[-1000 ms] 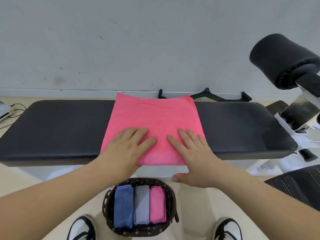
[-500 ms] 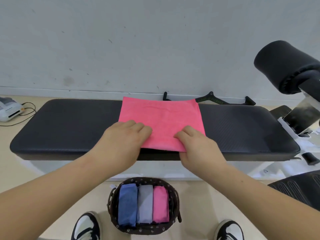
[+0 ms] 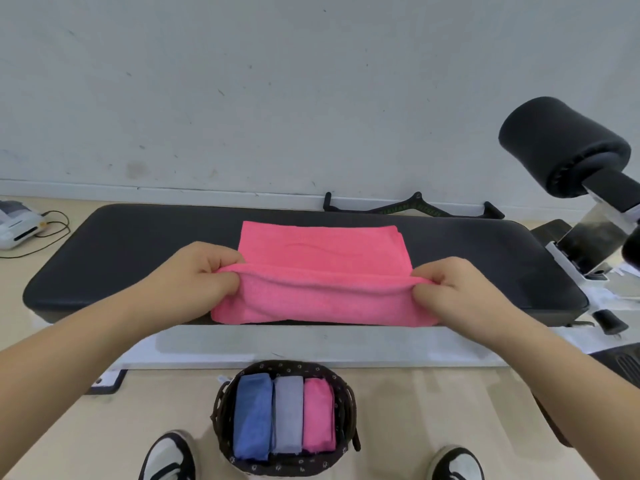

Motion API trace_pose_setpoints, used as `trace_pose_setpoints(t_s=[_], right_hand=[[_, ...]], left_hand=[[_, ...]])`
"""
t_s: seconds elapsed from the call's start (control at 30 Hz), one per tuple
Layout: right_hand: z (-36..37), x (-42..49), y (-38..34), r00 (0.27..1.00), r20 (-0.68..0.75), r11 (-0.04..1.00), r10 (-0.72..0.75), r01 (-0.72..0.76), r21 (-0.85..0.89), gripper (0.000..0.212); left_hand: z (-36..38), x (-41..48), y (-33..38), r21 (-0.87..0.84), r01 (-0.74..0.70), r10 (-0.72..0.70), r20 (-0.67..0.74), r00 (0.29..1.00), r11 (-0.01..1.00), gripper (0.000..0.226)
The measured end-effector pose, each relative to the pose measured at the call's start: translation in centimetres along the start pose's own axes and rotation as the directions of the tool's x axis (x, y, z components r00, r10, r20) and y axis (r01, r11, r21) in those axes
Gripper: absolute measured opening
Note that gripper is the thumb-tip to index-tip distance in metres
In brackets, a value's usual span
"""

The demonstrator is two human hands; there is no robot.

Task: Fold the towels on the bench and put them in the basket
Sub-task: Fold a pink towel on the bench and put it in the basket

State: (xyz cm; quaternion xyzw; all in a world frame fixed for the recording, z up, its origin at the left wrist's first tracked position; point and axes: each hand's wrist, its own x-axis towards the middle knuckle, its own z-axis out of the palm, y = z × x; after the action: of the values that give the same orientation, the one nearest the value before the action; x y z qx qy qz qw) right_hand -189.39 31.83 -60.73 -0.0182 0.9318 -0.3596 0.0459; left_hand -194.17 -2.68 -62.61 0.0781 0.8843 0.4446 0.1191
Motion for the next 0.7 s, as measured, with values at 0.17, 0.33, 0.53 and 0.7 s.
trace_pose_setpoints(t_s=[0.17, 0.33, 0.53, 0.7], right_hand=[[0.2, 2.1, -0.3, 0.96, -0.132, 0.883, 0.247, -0.167, 0.439, 0.027], [2.2, 6.6, 1.2, 0.918, -0.296, 0.934, 0.264, -0.166, 0.317, 0.025], [3.1, 10.2, 4.0, 0.883, -0.373, 0.952, 0.286, -0.216, 0.219, 0.025], [3.2, 11.2, 4.0, 0.895, -0.368, 0.967, 0.251, -0.246, 0.062, 0.02]], left_hand=[[0.1, 2.2, -0.1, -0.163, 0.019, -0.042, -0.138, 0.99, 0.986, 0.013], [1.3, 7.6, -0.5, -0.029, 0.047, -0.054, -0.372, 0.927, 0.998, 0.015], [1.4, 10.0, -1.7, 0.22, 0.134, -0.052, -0.343, 0.938, 0.966, 0.006], [0.7, 10.3, -1.5, 0.293, 0.167, -0.091, -0.255, 0.963, 0.941, 0.066]])
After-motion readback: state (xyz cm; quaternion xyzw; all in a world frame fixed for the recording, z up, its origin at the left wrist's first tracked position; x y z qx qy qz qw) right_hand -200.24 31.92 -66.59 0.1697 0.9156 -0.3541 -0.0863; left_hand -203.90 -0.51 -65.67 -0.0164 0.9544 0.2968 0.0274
